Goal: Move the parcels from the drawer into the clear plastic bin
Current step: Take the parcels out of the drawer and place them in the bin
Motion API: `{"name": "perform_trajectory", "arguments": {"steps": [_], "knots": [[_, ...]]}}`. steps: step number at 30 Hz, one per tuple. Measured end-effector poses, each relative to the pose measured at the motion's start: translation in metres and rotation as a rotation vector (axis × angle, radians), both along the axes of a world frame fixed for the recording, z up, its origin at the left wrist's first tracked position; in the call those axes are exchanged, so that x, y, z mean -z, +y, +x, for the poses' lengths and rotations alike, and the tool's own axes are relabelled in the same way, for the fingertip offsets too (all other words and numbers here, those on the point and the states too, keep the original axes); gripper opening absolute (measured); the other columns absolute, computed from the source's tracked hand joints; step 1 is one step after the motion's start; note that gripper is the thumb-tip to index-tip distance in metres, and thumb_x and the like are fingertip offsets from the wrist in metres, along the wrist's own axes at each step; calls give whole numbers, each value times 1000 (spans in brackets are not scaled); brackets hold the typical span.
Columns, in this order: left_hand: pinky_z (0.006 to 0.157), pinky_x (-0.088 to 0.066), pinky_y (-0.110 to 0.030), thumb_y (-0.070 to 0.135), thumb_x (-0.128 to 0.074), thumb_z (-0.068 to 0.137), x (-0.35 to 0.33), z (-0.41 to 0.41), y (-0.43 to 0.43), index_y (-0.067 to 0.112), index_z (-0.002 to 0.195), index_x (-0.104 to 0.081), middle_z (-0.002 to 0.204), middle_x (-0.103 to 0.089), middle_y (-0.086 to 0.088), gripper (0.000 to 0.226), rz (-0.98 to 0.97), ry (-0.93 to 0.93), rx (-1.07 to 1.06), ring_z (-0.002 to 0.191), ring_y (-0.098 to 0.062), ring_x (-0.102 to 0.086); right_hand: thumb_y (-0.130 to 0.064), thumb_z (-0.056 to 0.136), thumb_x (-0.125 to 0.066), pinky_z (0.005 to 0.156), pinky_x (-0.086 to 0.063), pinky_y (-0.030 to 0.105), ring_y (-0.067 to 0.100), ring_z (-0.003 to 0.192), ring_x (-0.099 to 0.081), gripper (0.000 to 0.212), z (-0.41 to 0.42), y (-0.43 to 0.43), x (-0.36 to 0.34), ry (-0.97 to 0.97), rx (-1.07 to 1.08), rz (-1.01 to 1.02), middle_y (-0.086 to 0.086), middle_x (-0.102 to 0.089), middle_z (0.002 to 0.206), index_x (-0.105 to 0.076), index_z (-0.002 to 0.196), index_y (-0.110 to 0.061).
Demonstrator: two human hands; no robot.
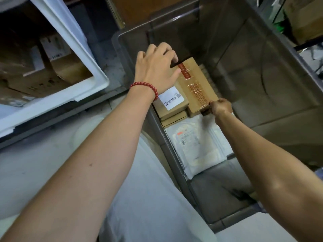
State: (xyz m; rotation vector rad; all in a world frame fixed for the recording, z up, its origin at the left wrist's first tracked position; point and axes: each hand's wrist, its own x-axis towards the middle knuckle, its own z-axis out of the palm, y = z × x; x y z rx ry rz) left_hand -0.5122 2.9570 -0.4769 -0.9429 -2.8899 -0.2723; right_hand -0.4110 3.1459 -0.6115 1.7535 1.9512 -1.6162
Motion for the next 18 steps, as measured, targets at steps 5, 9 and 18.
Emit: {"name": "perform_trajectory", "arguments": {"steps": [5,9,18], "knots": [[96,-35,-42,48,-49,92,-16,9,-5,27,123,-53,128,-52,2,38,0,-16,-37,121,-22,-44,-26,96,-49,68,-43,20,15,78,-57,31,16,4,-21,-52,-355,78,1,-64,83,-64,117,-9],[94,-34,-44,53,-47,90,-27,26,-13,27,129,-47,128,-54,0,47,-96,-57,-76,120,-24,-44,-37,98,-43,101,-44,37,29,117,-54,43,15,-15,-55,12,-602,279,9,-56,132,-55,135,-19],[95,-35,-45,48,-51,90,-81,60,-72,24,119,-55,117,-60,-2,38,-31,0,-287,115,-26,-49,-57,95,-40,103,-32,47,24,120,-50,45,18,-87,-155,212,-1021,876,1,-56,129,-53,126,-27]]}}
